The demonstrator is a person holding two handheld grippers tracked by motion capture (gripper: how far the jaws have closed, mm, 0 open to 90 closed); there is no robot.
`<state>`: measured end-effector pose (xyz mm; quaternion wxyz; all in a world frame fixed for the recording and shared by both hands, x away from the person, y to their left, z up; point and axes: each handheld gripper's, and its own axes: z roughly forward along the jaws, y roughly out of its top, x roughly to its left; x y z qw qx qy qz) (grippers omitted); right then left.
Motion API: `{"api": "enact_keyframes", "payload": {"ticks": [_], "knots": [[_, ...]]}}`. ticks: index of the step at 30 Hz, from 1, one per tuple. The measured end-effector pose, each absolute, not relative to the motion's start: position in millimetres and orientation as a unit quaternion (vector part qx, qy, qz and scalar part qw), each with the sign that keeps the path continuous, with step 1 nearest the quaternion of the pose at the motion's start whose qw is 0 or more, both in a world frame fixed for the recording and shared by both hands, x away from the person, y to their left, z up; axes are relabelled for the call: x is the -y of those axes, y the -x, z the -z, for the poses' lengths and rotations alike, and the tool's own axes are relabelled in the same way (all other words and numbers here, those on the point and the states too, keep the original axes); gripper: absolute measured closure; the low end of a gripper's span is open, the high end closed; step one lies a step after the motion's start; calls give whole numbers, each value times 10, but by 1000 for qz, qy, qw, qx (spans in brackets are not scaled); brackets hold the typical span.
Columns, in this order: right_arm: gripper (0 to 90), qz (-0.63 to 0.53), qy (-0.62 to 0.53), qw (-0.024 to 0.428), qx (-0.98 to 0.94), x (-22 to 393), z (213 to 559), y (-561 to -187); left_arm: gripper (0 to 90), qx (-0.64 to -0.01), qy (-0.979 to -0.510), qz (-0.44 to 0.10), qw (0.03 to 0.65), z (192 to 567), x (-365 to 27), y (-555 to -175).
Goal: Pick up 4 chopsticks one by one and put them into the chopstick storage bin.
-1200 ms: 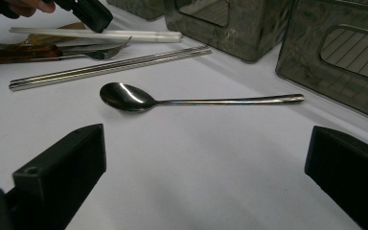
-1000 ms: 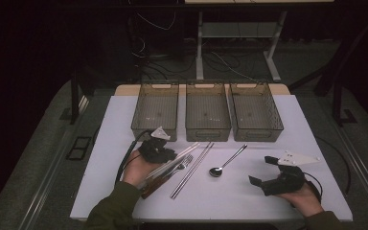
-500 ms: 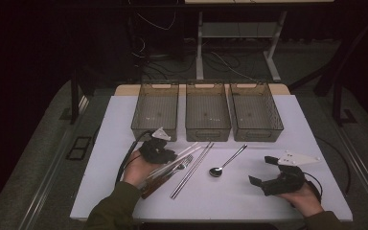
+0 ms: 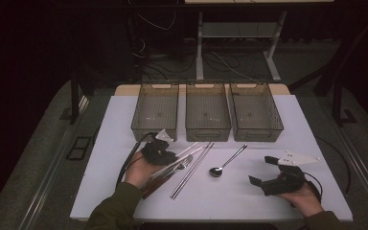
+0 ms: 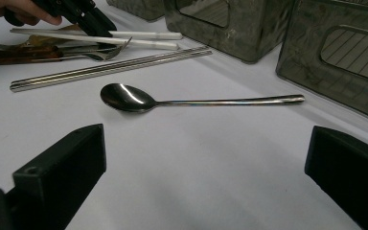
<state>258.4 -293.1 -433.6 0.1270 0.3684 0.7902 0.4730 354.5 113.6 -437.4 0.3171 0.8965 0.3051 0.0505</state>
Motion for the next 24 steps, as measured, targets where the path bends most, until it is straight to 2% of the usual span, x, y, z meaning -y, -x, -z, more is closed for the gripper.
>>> {"api": "enact_keyframes", "payload": {"ticks": [11, 24], "knots": [[7, -474, -367, 127, -791, 2927, 4336, -2583, 810, -307, -895, -55, 318, 4382, -1111, -3524], [8, -475, -366, 127, -790, 2929, 4333, -2581, 826, -317, -893, -54, 314, 4372, -1102, -3515]]}}
